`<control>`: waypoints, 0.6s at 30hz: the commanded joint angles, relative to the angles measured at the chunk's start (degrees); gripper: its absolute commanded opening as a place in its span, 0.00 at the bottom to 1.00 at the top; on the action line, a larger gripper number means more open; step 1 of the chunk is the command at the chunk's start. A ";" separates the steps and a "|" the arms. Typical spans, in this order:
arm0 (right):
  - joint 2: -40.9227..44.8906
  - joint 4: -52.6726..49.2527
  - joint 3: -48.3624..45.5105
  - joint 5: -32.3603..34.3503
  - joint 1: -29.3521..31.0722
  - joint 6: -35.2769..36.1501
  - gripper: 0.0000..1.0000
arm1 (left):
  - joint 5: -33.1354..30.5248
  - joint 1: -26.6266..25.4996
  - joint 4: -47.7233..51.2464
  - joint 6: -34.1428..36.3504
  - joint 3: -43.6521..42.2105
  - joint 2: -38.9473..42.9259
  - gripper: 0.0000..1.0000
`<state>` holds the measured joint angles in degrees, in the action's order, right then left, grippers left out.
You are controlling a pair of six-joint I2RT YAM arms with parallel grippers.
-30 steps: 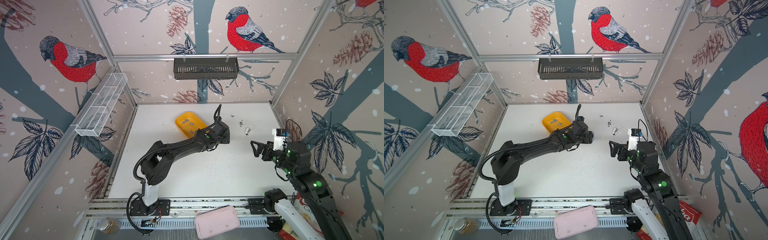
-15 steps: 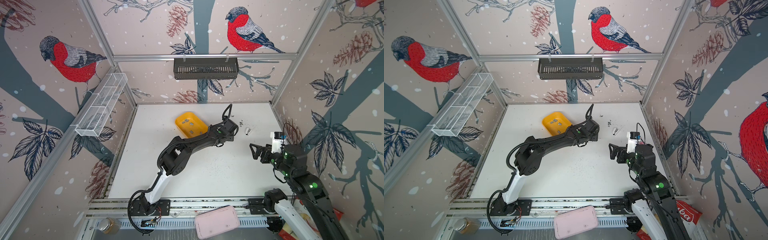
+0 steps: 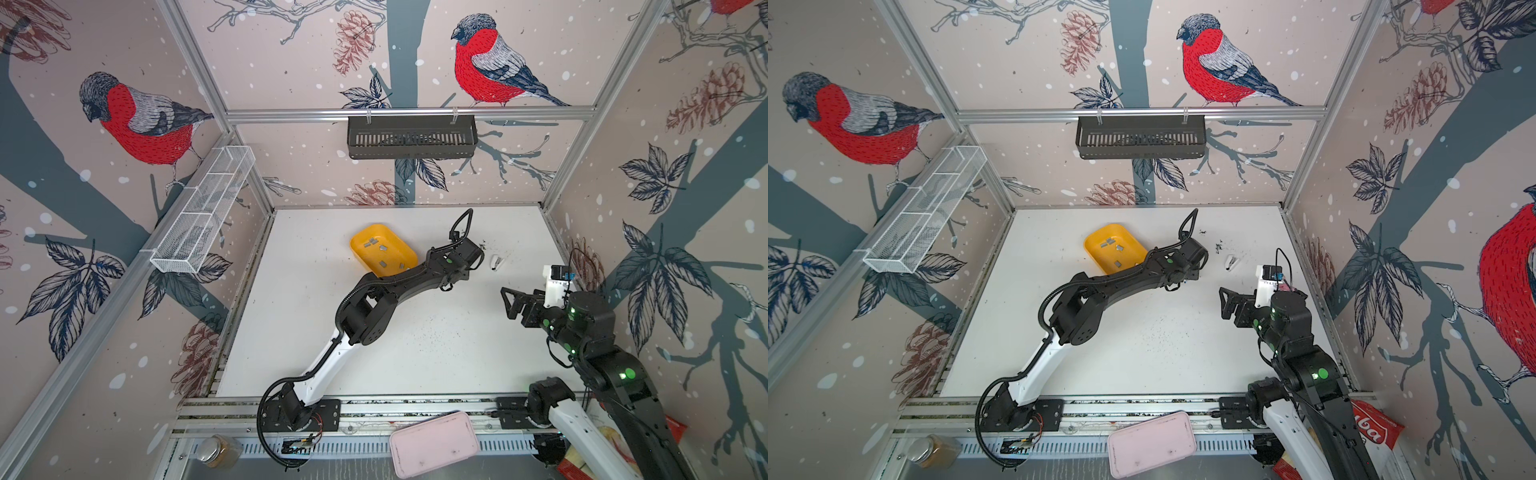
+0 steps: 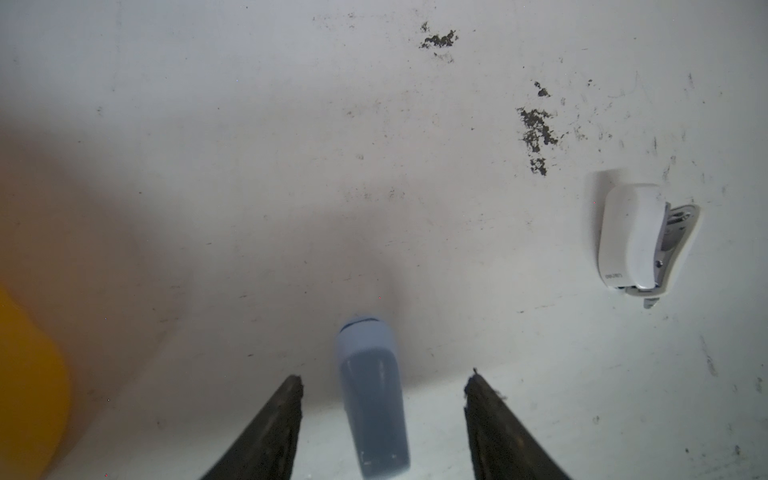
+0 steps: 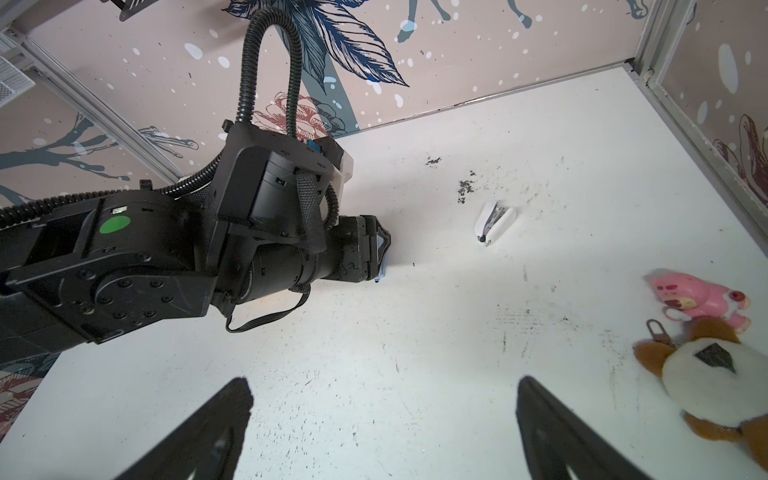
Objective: Load the staples into the stapler
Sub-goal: 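Lower the left gripper and close it on the light-blue stapler's end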
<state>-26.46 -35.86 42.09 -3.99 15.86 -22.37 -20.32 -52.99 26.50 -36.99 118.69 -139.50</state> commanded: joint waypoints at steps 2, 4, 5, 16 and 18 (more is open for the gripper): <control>0.19 2.18 0.01 0.82 0.05 -0.39 1.00 | -3.81 -0.09 1.45 1.97 0.96 -1.03 0.59; 0.42 2.19 -0.14 0.89 0.00 -0.34 1.00 | -4.44 -0.05 1.36 2.34 1.16 -1.29 0.57; 0.39 2.21 -0.12 0.89 0.04 -0.35 0.99 | -4.51 -0.09 1.29 2.59 1.21 -1.46 0.55; 0.74 2.46 -0.28 1.17 0.04 -0.44 1.00 | -4.45 0.00 3.21 3.97 4.93 -4.20 0.44; 0.77 2.46 -0.31 1.10 0.09 -0.39 1.00 | -4.56 -0.01 3.21 4.30 4.89 -4.20 0.41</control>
<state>-25.82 -35.48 41.89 -3.36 15.86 -22.55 -23.92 -52.99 28.03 -33.17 123.02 -143.37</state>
